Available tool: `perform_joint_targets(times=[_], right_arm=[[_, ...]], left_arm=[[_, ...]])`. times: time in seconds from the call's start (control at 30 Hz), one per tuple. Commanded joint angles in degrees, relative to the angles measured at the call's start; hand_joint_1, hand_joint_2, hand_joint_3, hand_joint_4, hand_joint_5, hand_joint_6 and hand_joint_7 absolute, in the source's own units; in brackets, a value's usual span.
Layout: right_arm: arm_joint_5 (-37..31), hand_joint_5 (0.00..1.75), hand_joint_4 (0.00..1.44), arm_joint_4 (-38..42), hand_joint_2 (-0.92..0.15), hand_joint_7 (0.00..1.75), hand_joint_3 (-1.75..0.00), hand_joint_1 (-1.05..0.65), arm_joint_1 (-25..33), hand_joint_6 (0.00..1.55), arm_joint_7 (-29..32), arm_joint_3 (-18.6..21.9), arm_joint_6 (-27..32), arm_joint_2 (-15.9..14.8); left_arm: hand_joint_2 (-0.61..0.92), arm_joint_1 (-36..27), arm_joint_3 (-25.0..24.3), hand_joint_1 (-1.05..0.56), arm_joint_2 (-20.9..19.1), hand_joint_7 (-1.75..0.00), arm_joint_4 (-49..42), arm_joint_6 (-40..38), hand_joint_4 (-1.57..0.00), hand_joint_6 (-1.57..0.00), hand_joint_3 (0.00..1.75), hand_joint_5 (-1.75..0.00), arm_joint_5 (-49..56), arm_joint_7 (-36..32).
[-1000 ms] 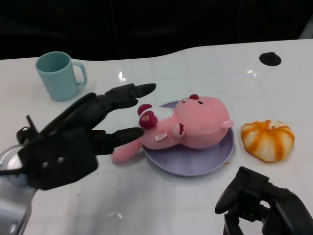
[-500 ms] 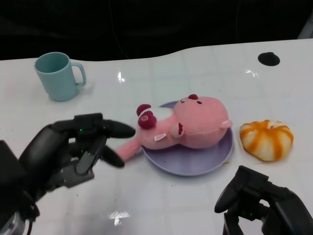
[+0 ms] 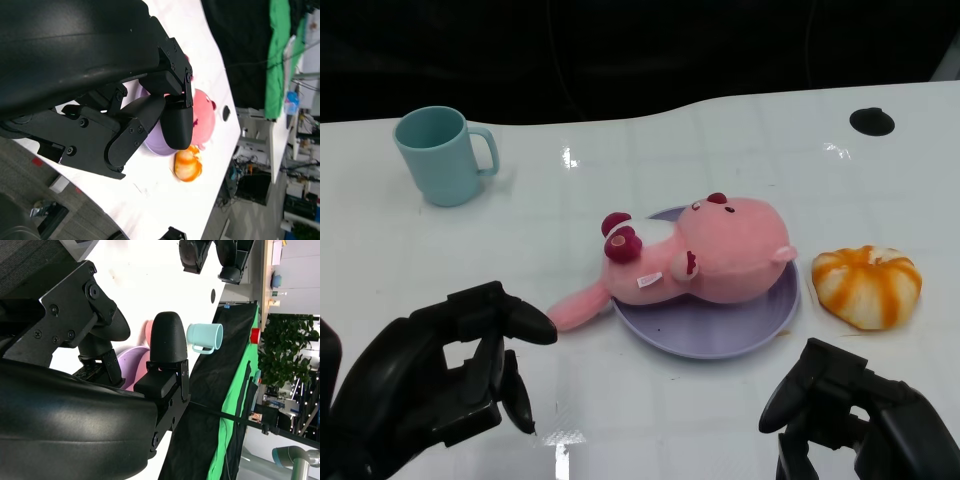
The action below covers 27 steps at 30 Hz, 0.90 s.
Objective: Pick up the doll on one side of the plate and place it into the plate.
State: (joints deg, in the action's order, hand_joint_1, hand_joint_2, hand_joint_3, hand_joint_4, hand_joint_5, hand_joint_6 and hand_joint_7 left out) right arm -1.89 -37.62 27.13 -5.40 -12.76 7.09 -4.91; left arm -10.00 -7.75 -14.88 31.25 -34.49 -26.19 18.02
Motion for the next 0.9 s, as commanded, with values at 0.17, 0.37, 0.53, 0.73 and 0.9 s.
perform_joint_targets(times=[0.17, 0.37, 0.53, 0.73, 0.9], right_arm=[[0.8, 1.74, 0.72, 1.3, -0.40, 1.51, -1.36, 0.07, 0.5, 0.65, -0.6, 1.7, -2.5, -0.6], [0.6, 1.75, 0.72, 2.9, -0.41, 1.51, -1.37, 0.11, 0.9, 0.65, -0.9, 2.1, -5.0, -0.6], [0.5, 1.75, 0.72, 3.5, -0.42, 1.51, -1.38, 0.14, 1.2, 0.65, -0.9, 2.2, -6.1, -0.5], [0.6, 1.75, 0.71, 3.7, -0.42, 1.52, -1.38, 0.14, 1.8, 0.64, -1.0, 2.3, -6.7, -0.6], [0.5, 1.75, 0.72, 4.1, -0.42, 1.52, -1.38, 0.14, 1.7, 0.64, -1.0, 2.5, -7.7, -0.6]], left_arm=[[0.50, 0.5, 0.3, -0.03, -0.3, -1.73, -3.0, -3.0, -0.88, -0.74, 1.38, -1.75, -2.5, 0.3], [0.49, 0.8, 1.1, 0.00, -0.6, -1.75, -5.3, -2.7, -0.90, -0.73, 1.42, -1.75, -2.4, 1.5], [0.49, 0.8, 1.3, 0.00, -0.6, -1.75, -6.3, -2.4, -0.91, -0.73, 1.43, -1.75, -2.6, 1.9], [0.47, 0.4, 2.5, -0.03, -1.0, -1.75, -7.0, -0.6, -0.91, -0.73, 1.41, -1.75, -0.7, 2.4], [0.47, 0.3, 2.8, -0.03, -1.3, -1.75, -7.1, -0.4, -0.92, -0.73, 1.42, -1.75, -1.1, 3.2]])
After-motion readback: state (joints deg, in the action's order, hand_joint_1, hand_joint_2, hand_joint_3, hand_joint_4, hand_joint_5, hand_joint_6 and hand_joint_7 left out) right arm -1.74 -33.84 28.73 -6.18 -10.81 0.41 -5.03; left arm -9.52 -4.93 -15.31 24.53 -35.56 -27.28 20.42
